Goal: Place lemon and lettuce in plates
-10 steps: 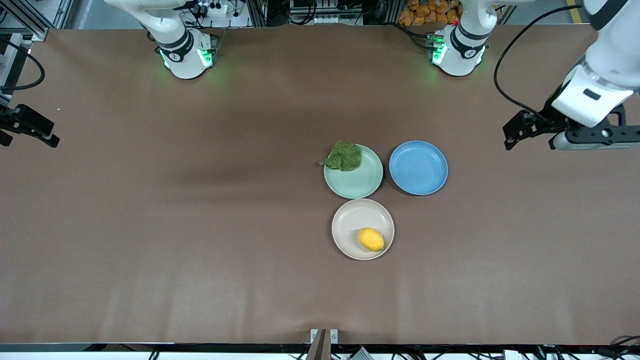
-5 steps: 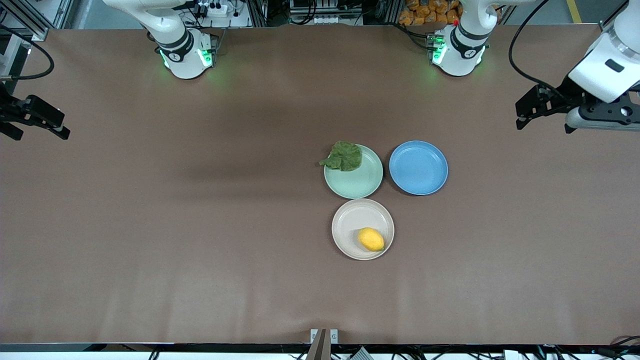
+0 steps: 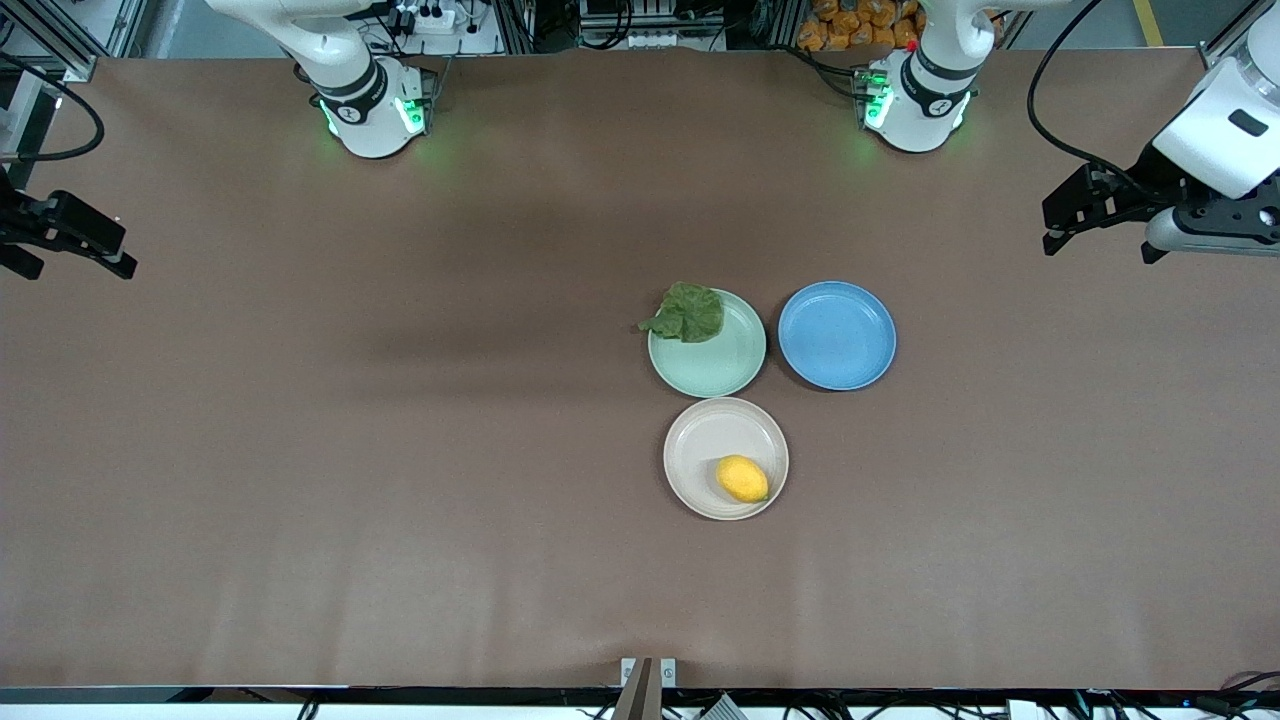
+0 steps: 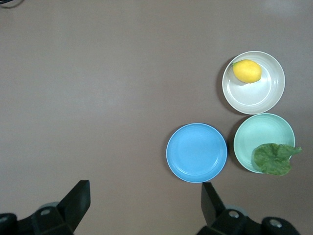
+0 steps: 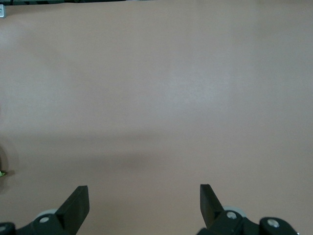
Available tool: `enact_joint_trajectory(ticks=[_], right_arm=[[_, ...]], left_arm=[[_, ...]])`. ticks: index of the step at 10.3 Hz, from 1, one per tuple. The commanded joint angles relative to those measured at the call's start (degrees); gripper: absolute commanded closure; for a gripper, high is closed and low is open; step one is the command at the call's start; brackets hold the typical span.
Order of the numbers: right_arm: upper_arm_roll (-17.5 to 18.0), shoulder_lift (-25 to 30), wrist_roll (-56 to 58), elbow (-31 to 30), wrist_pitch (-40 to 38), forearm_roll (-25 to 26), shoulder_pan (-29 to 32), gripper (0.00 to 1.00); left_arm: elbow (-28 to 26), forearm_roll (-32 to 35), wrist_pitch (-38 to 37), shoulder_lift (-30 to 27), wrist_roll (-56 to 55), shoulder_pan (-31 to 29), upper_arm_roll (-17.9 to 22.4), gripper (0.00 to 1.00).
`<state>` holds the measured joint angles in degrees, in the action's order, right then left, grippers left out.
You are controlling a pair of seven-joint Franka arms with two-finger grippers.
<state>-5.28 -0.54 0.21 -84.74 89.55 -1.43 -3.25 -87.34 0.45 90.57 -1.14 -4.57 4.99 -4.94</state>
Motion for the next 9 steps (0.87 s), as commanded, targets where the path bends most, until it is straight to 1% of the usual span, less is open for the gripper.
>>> enact_joint_trajectory(ticks=[1, 4, 6, 9], right_arm=[[-1.0, 1.6, -0.7, -1.3, -0.1, -0.9, -0.8, 0.0], [-1.0, 2.6, -0.7, -1.7, -0.1, -0.9, -0.6, 0.0], [-1.2, 3.9, -0.7, -3.2, -0.4, -0.9, -0.4, 0.0], [-0.9, 4.1, -1.0, -3.4, -3.8, -0.9, 0.2, 0.0]], left_arm=[[1.1, -1.3, -1.4, 0.1, -1.8, -0.2, 0.1, 0.0], [1.1, -1.3, -2.5, 0.0, -1.8, -0.2, -0.1, 0.0], [1.2, -1.3, -3.8, 0.0, -1.6, -0.2, -0.2, 0.0], [1.2, -1.3, -3.9, 0.0, -1.4, -0.2, -0.2, 0.0]])
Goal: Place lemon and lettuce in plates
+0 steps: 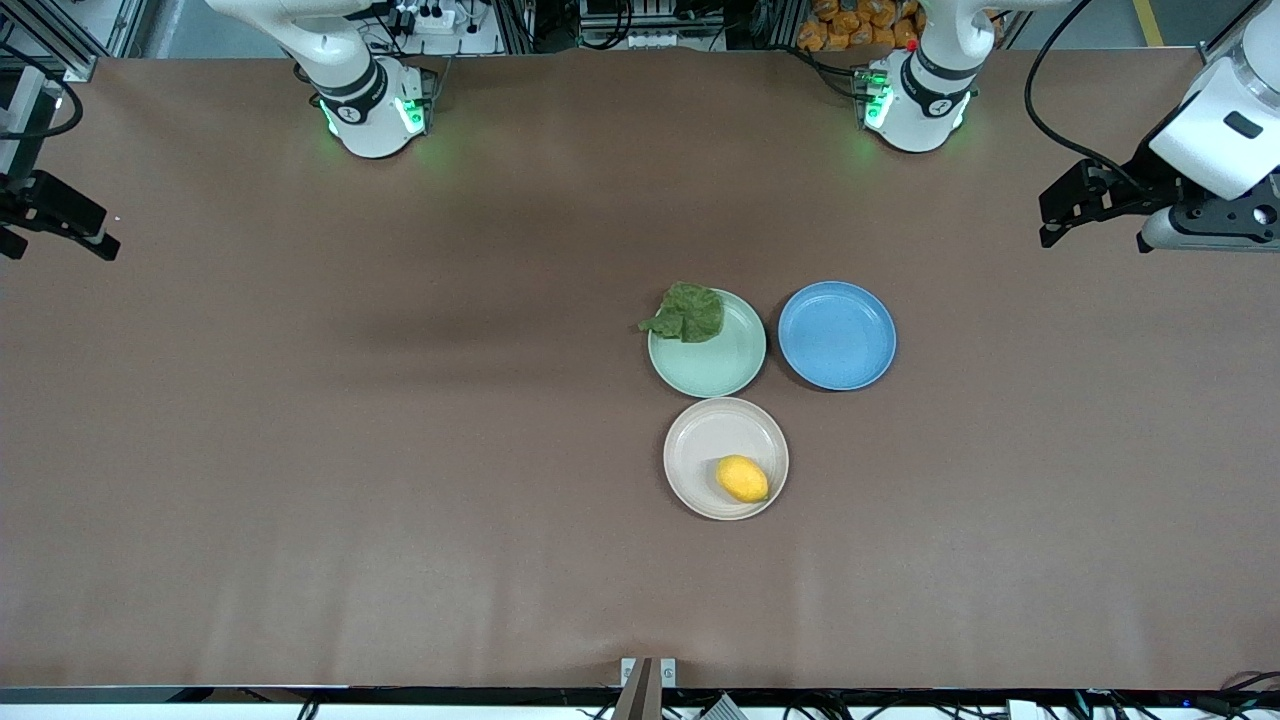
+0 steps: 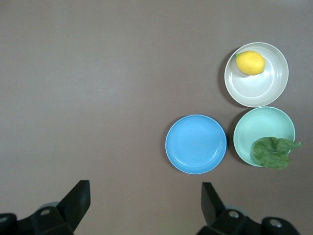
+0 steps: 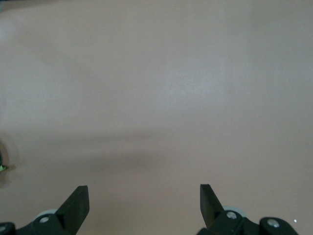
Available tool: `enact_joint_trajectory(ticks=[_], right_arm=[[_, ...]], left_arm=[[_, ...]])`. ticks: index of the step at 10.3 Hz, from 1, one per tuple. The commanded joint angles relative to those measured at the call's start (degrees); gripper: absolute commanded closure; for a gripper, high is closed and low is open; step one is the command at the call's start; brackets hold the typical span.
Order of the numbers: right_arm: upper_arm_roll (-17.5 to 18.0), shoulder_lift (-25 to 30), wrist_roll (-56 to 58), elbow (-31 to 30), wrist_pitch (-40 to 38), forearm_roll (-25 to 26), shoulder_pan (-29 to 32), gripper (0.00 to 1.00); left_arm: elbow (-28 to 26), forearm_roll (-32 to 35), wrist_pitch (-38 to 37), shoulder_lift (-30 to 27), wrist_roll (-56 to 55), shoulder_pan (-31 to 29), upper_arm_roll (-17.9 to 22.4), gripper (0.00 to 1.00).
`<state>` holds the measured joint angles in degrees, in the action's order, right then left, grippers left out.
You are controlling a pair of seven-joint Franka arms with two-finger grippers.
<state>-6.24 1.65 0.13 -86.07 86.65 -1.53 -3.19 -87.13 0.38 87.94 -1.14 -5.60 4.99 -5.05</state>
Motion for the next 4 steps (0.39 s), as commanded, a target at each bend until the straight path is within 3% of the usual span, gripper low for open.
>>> enact_joint_trajectory(ticks=[1, 4], right_arm=[[0.1, 1.9, -0.9, -2.1, -1.3, -0.8, 0.0, 0.0], [-0.1, 1.9, -0.9, -2.3, -1.3, -0.8, -0.1, 0.0]], left_arm=[[1.1, -1.3, -1.3, -0.1, -0.3, -0.2, -0.1, 0.0], [1.1, -1.3, -1.2, -0.3, -0.2, -0.2, 0.0, 0.0]])
